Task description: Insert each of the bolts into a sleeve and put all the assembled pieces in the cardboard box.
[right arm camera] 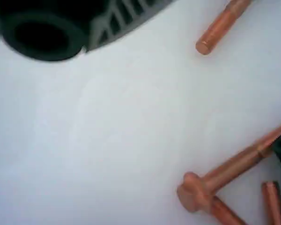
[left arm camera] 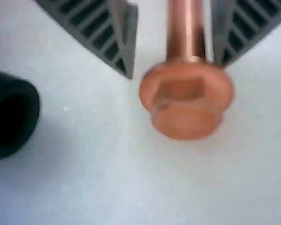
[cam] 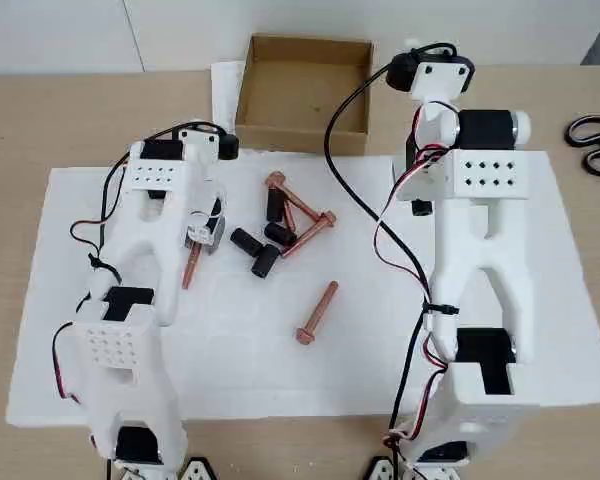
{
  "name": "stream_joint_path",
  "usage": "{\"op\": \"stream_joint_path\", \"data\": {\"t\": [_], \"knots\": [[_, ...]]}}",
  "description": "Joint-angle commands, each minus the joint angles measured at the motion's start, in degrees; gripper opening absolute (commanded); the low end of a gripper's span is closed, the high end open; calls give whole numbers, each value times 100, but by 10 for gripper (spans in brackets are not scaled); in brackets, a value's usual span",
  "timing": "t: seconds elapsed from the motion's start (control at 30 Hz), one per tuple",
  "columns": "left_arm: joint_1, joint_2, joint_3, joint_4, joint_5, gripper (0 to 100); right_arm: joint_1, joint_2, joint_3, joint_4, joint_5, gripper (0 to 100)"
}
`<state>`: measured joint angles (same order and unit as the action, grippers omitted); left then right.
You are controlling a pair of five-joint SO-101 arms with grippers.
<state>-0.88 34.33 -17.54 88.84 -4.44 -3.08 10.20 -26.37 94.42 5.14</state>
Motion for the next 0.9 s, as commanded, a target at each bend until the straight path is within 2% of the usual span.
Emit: {"op": "stream_joint_path", "data": {"t": [0.0, 0.27, 0.43, 0.6, 0.8, 0.87], "knots": [[-18, -35, 136, -264, 62, 108, 40, -338, -281, -48, 18, 4], [-9, -35, 171, -308, 70, 102, 40, -338, -281, -48, 18, 4], [9, -44, 154, -273, 70, 12, 40, -338, -281, -48, 18, 4], [-9, -105, 84, -149, 70, 6, 40, -374, -281, -48, 18, 4], [-97, -105, -1437, 1037, 229, 6, 4, -620, -325, -48, 44, 4], [-185, -114, -2026, 1178, 229, 6, -4, -1042, -325, -40, 44, 4]]}}
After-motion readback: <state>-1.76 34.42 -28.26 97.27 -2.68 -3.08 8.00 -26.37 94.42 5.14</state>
